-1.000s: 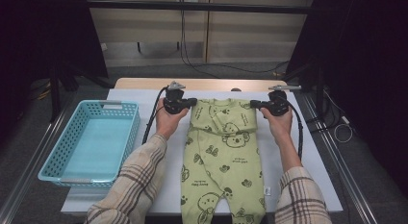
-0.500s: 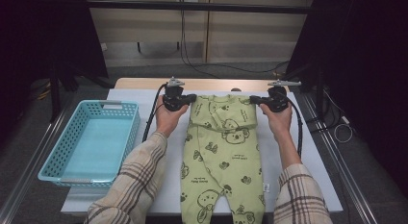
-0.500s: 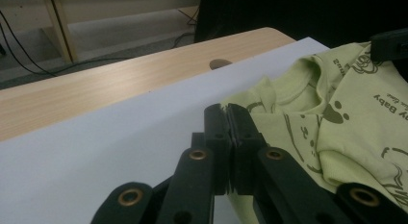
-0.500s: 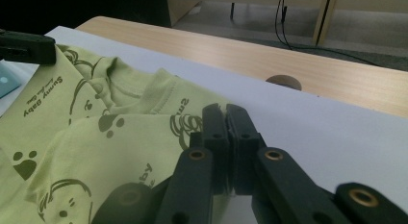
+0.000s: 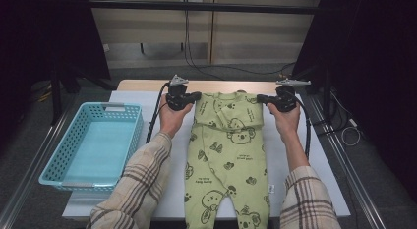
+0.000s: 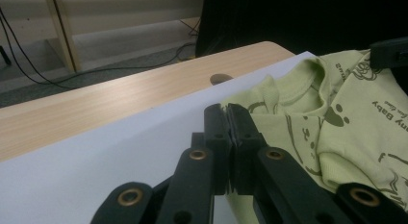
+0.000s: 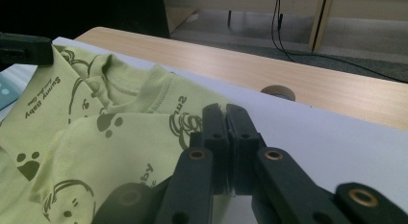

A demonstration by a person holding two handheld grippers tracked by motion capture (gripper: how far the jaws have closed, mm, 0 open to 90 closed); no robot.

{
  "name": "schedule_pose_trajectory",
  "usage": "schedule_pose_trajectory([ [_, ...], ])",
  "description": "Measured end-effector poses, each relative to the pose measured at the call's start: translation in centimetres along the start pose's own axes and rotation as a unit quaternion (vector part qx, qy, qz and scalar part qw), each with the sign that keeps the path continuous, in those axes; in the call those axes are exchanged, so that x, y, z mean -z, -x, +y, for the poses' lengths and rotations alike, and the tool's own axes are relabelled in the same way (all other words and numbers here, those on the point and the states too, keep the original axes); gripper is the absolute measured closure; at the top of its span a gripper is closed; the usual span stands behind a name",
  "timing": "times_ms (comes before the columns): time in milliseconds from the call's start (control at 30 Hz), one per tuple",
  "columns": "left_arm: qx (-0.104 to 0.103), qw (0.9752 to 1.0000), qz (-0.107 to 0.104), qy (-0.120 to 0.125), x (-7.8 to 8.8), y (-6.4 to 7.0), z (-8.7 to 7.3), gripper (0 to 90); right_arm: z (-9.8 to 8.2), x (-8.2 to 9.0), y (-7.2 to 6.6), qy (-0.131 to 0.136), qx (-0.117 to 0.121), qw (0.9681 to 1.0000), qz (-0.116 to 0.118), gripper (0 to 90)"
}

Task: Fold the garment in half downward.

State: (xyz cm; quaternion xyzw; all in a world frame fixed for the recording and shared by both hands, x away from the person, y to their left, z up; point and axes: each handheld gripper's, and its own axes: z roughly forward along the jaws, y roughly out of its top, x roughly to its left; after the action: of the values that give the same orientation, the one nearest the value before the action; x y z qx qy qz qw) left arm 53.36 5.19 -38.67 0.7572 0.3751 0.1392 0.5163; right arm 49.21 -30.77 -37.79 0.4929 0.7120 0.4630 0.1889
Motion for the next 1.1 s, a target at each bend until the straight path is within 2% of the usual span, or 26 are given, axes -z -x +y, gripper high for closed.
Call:
schedule_pose_trajectory([
  [367, -0.001, 0.9999, 0.003, 0.009, 0.3, -0.4, 0.8, 88.2, 1.1, 0.0, -0.1, 0.011, 0.004, 0.9999, -0.001, 88.2],
  [467, -0.007, 0.9999, 0.007, 0.011, 0.3, -0.4, 1.1, 88.3, 1.3, 0.0, -0.2, 0.009, 0.004, 0.9999, -0.001, 88.1],
  [667, -0.012, 0.9998, 0.008, 0.012, 0.1, -0.3, 1.5, 88.3, 1.9, 0.1, -0.1, 0.010, 0.003, 0.9999, -0.005, 88.2],
  [700, -0.005, 0.9998, 0.007, 0.017, 0.0, -0.2, 1.5, 88.3, 1.9, 0.2, 0.0, 0.011, 0.004, 0.9999, -0.008, 88.2],
  [767, -0.009, 0.9998, 0.007, 0.014, 0.0, -0.2, 1.6, 88.3, 2.0, 0.2, 0.0, 0.011, 0.005, 0.9999, -0.009, 88.2],
  [800, -0.004, 0.9998, 0.007, 0.017, -0.1, -0.2, 1.7, 88.3, 2.1, 0.2, 0.0, 0.009, 0.006, 0.9999, -0.010, 88.2],
  [967, -0.008, 0.9999, 0.009, 0.012, -0.5, -0.1, 2.1, 88.3, 2.3, 0.1, 0.2, 0.007, 0.004, 0.9998, -0.017, 88.1],
  [1100, -0.010, 0.9997, 0.010, 0.018, -0.6, -0.3, 2.6, 88.3, 2.7, 0.0, 0.3, 0.010, 0.004, 0.9997, -0.020, 88.2],
])
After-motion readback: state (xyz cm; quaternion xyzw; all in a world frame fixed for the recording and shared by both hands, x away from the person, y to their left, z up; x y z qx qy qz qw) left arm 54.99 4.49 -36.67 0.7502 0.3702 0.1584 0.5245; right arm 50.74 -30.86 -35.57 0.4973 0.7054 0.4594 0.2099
